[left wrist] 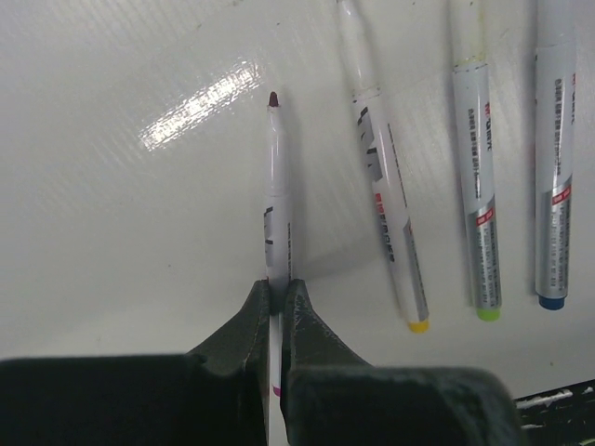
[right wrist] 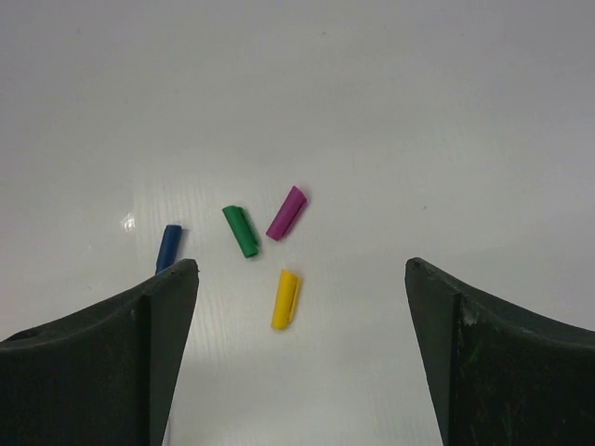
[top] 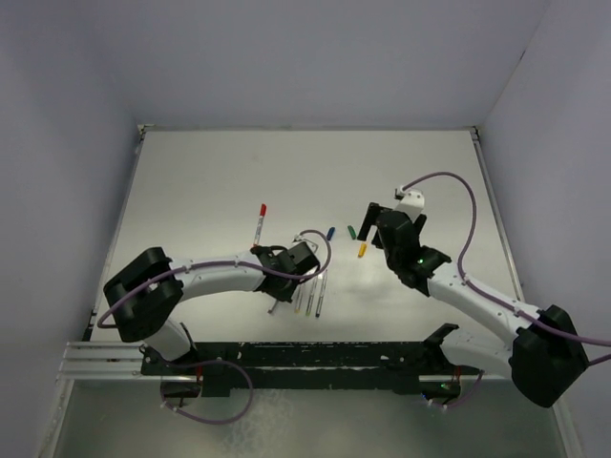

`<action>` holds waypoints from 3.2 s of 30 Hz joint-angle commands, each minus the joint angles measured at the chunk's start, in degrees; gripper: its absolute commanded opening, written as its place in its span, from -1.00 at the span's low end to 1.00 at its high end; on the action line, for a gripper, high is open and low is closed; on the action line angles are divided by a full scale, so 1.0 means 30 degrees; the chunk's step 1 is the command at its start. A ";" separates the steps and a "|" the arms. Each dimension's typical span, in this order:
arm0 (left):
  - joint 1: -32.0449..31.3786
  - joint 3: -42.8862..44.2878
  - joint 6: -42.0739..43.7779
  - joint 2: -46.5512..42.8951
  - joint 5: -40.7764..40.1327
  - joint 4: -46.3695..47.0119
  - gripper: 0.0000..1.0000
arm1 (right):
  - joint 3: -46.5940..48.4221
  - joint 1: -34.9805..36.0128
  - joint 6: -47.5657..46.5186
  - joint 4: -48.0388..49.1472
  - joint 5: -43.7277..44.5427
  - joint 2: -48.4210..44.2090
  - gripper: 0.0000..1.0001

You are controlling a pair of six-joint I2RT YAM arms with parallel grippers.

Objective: Insert the pens into the pen caps

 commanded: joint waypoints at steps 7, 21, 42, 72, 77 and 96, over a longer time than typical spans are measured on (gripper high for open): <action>-0.0066 0.0328 0.0658 -0.5049 -0.2251 -0.0673 -1.00 | 0.2228 -0.3796 -0.1267 0.0817 -0.3189 0.3121 0.69; -0.0087 -0.1910 0.2321 -0.8468 -0.2232 0.3521 -1.00 | 0.4379 -0.3983 -0.0506 0.0728 -0.3464 0.8209 -0.06; -0.0077 -0.2413 0.2523 -0.8227 -0.2120 0.3950 -1.00 | 0.6203 -0.3543 0.0819 -0.0057 -0.3875 1.1665 0.12; -0.0079 -0.2439 0.2712 -0.7993 -0.2061 0.4350 -1.00 | 0.5893 -0.1932 0.2721 -0.3136 -0.2012 1.3581 -0.15; -0.0066 -0.2392 0.2736 -0.7970 -0.2075 0.4223 -1.00 | 0.5959 -0.1939 0.2708 -0.2794 -0.2646 1.3804 -0.31; -0.0036 -0.2901 0.3214 -0.8110 -0.2607 0.5349 -1.00 | 0.6360 -0.2098 -0.0442 0.0079 -0.3406 1.1665 -1.00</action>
